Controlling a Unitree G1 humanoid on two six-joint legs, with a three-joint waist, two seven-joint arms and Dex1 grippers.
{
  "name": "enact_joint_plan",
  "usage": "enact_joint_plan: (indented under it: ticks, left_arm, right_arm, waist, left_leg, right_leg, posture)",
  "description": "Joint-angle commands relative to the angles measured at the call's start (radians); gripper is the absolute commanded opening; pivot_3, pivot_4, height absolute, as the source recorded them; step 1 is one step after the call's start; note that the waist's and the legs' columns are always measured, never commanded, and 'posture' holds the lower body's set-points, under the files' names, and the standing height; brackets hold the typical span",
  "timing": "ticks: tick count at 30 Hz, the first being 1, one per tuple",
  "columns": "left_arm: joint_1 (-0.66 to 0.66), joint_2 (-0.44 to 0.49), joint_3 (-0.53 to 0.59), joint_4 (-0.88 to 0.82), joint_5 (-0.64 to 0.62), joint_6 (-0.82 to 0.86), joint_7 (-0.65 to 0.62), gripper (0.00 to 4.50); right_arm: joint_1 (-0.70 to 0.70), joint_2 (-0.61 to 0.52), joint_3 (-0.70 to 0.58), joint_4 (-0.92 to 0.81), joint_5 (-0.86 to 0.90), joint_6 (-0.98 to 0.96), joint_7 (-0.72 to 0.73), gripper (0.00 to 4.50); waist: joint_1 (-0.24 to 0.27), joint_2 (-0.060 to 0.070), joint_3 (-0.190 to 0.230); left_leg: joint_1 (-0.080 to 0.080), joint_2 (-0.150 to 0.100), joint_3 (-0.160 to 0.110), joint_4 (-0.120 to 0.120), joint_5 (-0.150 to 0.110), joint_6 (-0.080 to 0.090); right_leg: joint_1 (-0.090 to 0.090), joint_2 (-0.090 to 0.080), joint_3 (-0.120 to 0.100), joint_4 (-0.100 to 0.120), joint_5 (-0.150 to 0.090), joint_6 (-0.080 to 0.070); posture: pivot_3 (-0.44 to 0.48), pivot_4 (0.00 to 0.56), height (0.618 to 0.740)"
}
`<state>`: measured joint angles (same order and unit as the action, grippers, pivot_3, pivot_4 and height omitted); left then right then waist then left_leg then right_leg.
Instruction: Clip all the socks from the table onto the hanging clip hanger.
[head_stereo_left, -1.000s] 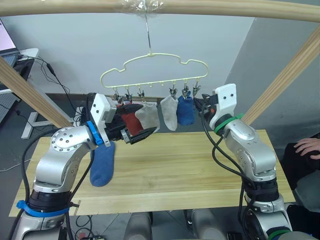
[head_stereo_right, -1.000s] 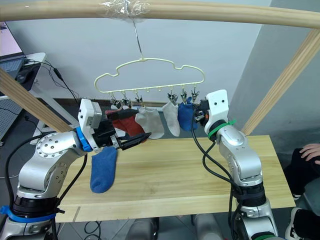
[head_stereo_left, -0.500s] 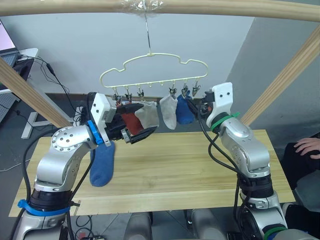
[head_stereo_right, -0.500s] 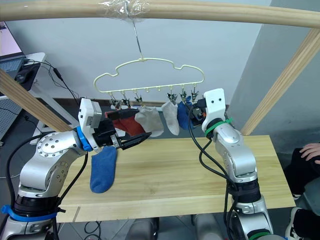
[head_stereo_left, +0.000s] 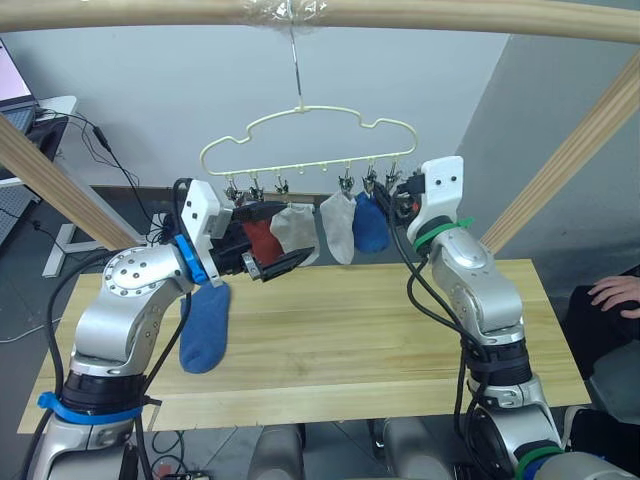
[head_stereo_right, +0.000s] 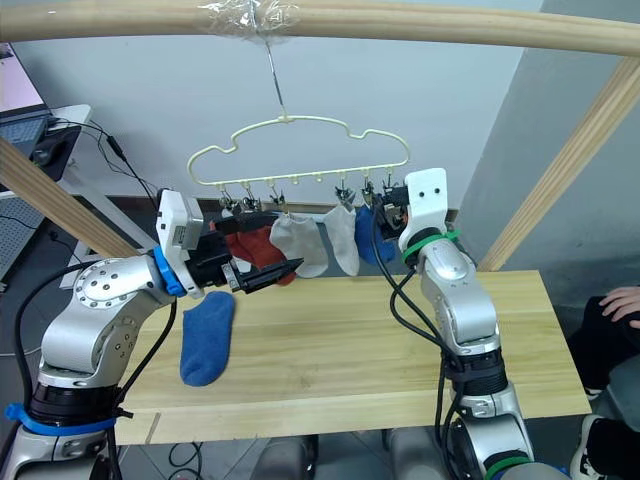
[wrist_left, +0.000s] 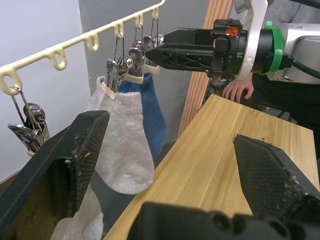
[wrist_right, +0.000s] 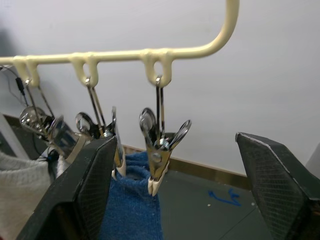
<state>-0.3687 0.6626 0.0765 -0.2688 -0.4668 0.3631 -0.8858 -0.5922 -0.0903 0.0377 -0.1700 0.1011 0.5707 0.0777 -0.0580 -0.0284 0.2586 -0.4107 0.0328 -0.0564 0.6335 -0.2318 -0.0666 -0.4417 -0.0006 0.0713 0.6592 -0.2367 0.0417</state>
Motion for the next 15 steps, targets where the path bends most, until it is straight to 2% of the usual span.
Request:
enact_joint_plan:
  ticks: [1,8,15]
  left_arm:
    - [-0.021,-0.002,0.007,-0.017,-0.004,-0.018,-0.004,4.50]
    - [-0.040,-0.011,0.013,-0.014,-0.020,0.000,0.006,4.50]
    - [-0.058,-0.009,0.012,-0.011,-0.020,0.006,-0.004,4.50]
  right_arm:
    - [-0.021,0.007,-0.010,-0.019,-0.005,-0.022,-0.008,3.95]
    - [-0.016,0.014,-0.006,-0.013,-0.018,-0.018,-0.019,3.95]
    - [-0.045,0.081,-0.036,0.017,-0.013,-0.001,-0.095,3.95]
  waist:
    - [0.000,0.000,0.000]
    - [0.000,0.000,0.000]
    - [0.000,0.000,0.000]
  left_leg:
    - [0.000,0.000,0.000,0.000,0.000,0.000]
    - [0.000,0.000,0.000,0.000,0.000,0.000]
    - [0.000,0.000,0.000,0.000,0.000,0.000]
  right_leg:
    - [0.000,0.000,0.000,0.000,0.000,0.000]
    - [0.000,0.000,0.000,0.000,0.000,0.000]
    - [0.000,0.000,0.000,0.000,0.000,0.000]
  posture:
    - [-0.023,0.261,0.735]
    - [-0.026,0.259,0.735]
    - [-0.028,0.257,0.735]
